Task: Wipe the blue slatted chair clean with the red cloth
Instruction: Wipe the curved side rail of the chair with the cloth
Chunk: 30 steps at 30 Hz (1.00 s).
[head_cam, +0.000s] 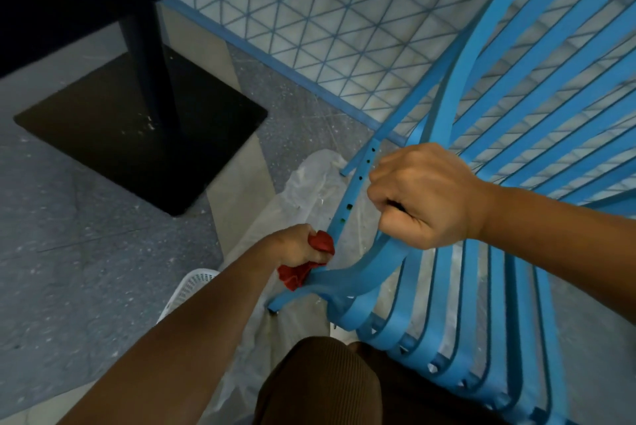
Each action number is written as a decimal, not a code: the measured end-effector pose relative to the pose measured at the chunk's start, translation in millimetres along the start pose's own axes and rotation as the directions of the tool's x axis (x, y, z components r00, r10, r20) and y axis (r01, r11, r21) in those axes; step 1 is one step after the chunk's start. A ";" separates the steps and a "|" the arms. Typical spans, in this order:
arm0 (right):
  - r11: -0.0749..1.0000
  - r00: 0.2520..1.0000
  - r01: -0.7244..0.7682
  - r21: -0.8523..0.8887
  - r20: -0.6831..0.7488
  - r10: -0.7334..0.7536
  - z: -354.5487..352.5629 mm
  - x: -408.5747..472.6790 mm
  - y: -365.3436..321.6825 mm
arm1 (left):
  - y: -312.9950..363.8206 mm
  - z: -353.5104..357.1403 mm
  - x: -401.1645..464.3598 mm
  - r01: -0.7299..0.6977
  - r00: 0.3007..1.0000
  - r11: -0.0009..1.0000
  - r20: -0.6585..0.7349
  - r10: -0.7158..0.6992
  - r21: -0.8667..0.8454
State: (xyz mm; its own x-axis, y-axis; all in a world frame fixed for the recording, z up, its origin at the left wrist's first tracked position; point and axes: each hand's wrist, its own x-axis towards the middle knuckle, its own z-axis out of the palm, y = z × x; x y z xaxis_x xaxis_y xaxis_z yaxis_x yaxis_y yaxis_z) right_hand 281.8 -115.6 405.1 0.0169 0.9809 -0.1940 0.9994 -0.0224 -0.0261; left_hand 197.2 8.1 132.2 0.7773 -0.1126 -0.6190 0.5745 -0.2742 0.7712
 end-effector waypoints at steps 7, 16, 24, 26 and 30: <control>1.000 1.000 -0.010 -0.020 0.006 0.010 -0.9 -0.3 -1.9 | 6.5 -16.4 -9.0 0.117 0.983 0.969 0.114 -0.144 0.218; 1.000 1.000 -0.026 -0.016 0.016 0.026 -1.3 0.2 -2.1 | 35.1 -11.1 13.4 0.082 0.997 0.947 -0.022 -0.079 0.311; 0.998 0.998 -0.047 -0.033 0.042 0.048 -2.8 1.5 -2.4 | 31.8 -14.1 29.4 0.042 0.999 0.981 -0.027 -0.037 0.191; 0.998 0.998 -0.048 -0.035 0.049 0.050 -3.2 1.6 -2.7 | 26.4 -17.7 22.3 0.085 0.995 0.964 0.032 -0.097 0.252; 0.998 0.998 -0.051 -0.032 0.047 0.052 -2.5 2.3 -3.8 | 21.9 -18.9 1.7 0.115 0.970 0.895 0.148 -0.195 0.430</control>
State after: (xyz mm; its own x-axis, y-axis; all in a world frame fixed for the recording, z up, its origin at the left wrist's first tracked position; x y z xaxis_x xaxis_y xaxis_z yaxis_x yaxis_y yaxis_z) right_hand 278.1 -112.8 407.2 0.0677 0.9681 -0.2412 0.9977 -0.0659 0.0155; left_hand 216.0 19.9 150.9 0.6036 -0.1968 -0.7726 0.4931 -0.6693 0.5558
